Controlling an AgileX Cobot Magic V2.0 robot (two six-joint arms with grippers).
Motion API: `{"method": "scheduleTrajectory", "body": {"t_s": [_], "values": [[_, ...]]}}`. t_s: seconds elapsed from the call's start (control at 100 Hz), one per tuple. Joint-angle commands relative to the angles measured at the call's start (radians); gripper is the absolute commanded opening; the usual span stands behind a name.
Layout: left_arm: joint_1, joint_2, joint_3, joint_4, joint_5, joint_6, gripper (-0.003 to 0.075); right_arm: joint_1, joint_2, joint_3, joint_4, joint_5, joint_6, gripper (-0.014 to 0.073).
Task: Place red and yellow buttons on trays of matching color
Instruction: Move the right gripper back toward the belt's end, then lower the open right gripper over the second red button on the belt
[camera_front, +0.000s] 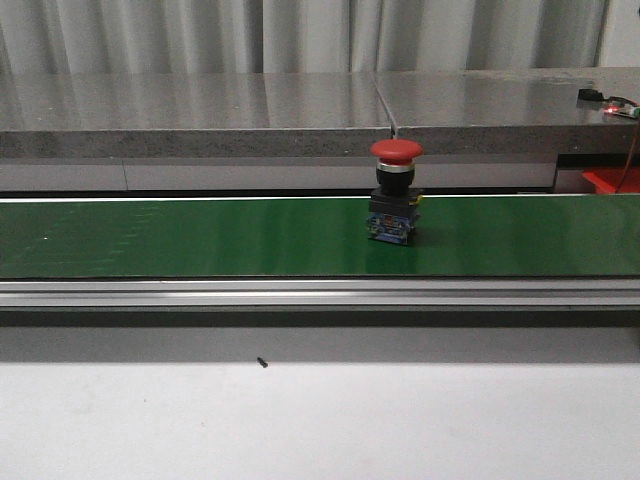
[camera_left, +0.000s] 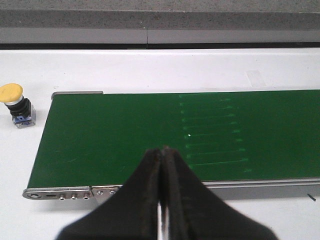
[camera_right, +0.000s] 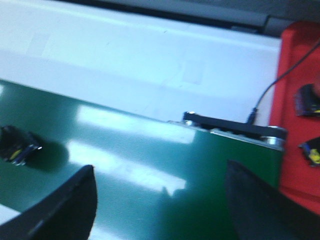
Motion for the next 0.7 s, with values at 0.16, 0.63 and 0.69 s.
{"method": "scheduleTrajectory", "body": {"t_s": [0.16,0.63,0.69], "values": [[-0.008,-0.003,-0.027,-0.01,-0.072,0.001,-0.002,0.158,-0.027,0.017,-0.025,-0.03,-0.012,0.0538],[-0.008,-0.003,-0.027,-0.01,-0.072,0.001,-0.002,0.389,0.09,0.017,-0.11,-0.074,-0.047,0.0538],[-0.008,-0.003,-0.027,-0.01,-0.072,0.001,-0.002,0.397,0.107,0.017,-0.115,-0.091,-0.047,0.0538]]}}
